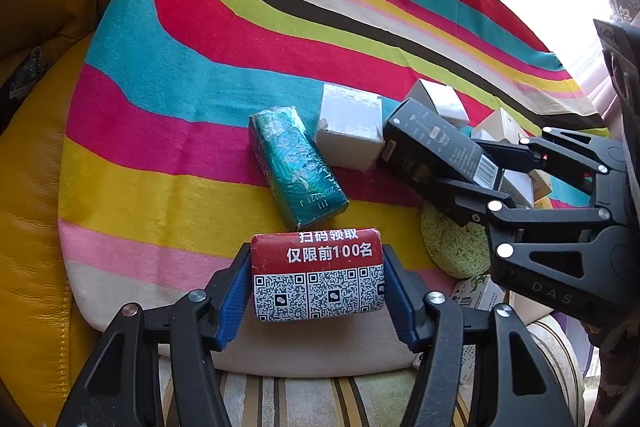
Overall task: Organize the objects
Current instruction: 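Grasp the black barcode box with the right tool while the left tool grasps the red QR-code pack, then carry the black box and red QR-code pack over the purple-rimmed box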
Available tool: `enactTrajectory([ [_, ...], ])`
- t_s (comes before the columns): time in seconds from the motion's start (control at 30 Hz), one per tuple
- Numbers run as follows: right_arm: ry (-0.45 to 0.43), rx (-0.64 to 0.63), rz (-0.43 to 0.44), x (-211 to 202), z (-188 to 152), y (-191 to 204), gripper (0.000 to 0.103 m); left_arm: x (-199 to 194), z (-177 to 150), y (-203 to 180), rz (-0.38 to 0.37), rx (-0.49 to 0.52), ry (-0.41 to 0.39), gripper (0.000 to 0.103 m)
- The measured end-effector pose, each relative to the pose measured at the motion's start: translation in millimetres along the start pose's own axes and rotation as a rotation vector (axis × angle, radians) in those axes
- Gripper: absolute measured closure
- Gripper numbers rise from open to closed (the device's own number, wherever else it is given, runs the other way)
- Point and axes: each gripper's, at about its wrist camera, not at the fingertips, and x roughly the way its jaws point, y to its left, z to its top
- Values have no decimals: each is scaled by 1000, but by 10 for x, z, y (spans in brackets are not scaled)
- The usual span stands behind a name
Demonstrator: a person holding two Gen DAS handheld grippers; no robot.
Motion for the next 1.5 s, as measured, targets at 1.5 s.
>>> enactTrajectory([
  [1.5,-197,555,-119,-1423,-1782,-146,60,-755,-617,-1110,-72,215,-147,42],
])
